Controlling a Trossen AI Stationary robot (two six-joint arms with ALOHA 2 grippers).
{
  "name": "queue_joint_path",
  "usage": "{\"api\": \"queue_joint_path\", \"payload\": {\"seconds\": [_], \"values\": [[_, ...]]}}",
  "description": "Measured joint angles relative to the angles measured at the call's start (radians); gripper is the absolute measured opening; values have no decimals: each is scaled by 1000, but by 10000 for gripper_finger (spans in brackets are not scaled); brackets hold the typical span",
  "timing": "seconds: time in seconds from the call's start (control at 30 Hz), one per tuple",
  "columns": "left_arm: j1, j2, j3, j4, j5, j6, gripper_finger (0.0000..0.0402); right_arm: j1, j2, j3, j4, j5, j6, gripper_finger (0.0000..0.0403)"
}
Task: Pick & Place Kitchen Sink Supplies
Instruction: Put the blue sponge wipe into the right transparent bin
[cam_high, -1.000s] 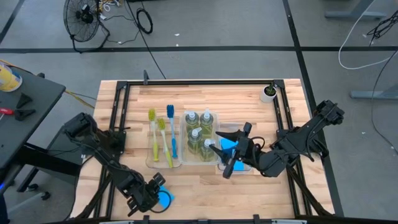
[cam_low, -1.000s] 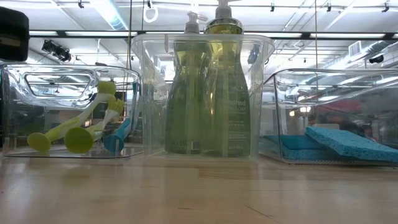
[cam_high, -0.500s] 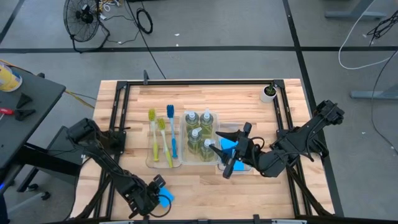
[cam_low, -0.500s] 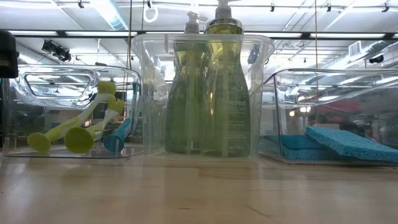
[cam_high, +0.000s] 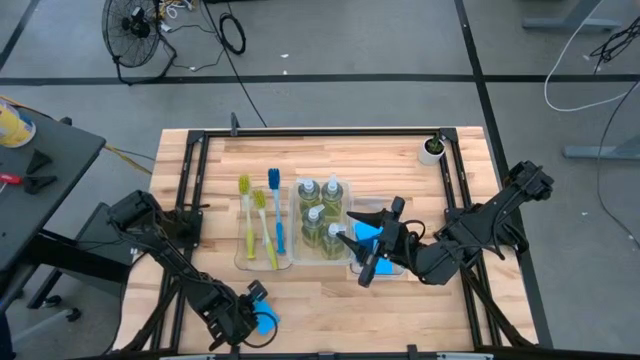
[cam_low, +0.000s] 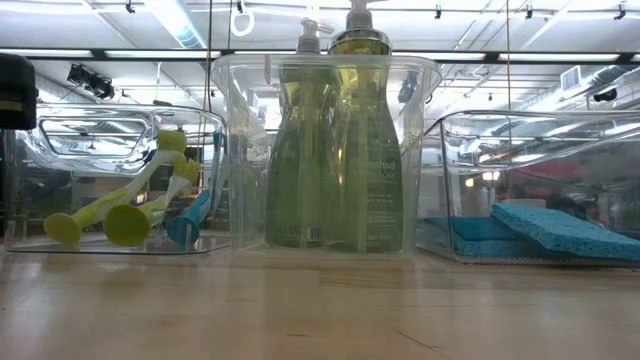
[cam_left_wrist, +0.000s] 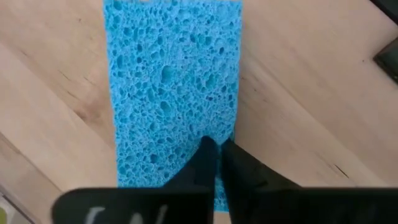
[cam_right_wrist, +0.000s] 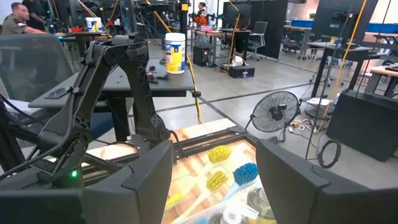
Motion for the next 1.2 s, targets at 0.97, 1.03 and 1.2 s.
{"api": "queue_joint_path", "payload": {"seconds": [0.97, 1.03, 1.2], "values": [[22, -4, 440, -560, -105, 121, 1, 0, 0, 0, 1, 2, -107, 231], [40, -4, 486, -632, -132, 122, 1, 0, 0, 0, 1, 2, -132, 231], [102, -5, 608, -759, -204, 122, 1, 0, 0, 0, 13, 3, -130, 231]]}}
